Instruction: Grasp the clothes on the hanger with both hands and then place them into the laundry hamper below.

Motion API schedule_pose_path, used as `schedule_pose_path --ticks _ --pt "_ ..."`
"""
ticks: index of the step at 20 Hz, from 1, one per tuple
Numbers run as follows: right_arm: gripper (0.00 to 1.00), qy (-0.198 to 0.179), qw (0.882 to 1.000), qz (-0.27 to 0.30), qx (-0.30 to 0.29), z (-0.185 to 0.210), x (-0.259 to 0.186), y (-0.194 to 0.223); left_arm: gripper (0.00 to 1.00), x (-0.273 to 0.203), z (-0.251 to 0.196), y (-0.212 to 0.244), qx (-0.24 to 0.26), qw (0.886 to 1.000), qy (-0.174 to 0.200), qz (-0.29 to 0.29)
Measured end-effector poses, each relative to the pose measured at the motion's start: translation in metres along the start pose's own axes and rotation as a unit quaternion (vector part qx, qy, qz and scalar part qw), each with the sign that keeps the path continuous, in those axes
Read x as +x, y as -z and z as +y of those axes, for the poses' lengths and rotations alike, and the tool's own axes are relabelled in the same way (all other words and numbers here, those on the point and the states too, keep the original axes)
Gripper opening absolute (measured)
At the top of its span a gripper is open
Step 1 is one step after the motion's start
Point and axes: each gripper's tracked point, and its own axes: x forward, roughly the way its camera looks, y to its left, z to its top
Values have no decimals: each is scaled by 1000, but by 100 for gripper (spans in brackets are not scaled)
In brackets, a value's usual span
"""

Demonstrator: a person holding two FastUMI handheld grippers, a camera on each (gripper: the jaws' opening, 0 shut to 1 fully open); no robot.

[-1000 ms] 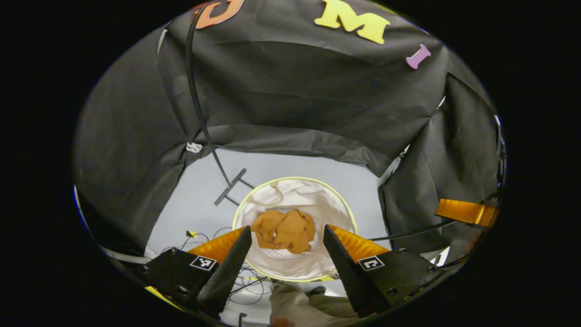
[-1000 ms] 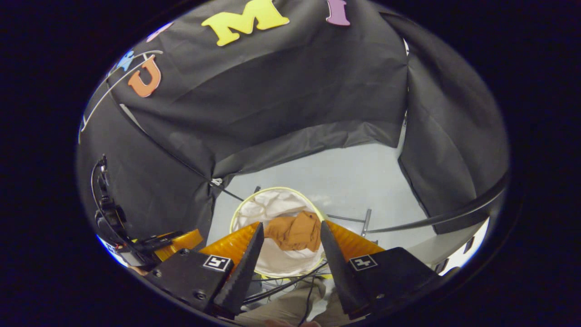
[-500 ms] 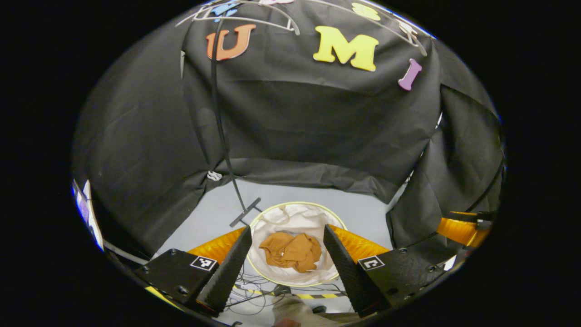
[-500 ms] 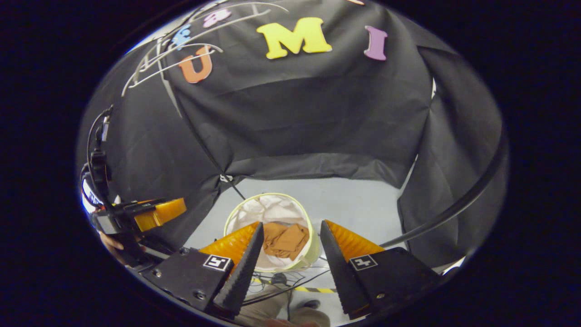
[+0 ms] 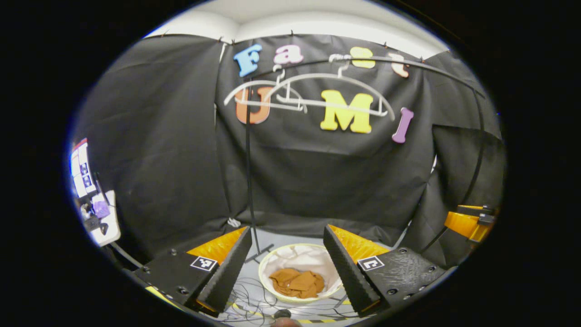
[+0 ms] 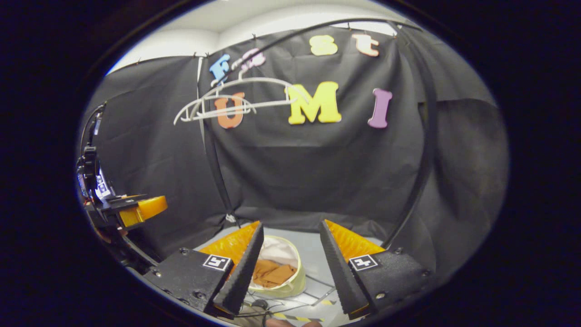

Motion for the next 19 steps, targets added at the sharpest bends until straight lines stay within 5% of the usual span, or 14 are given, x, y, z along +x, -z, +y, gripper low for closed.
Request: schedule_pose_path --ticks 9,19 --pt "81 37 985 -168 8 -14 -115 -108 92 -62 -4 -112 21 984 35 -171" --pt "81 77 971 -227 -18 13 -164 -139 92 -93 11 -152 42 973 57 -222"
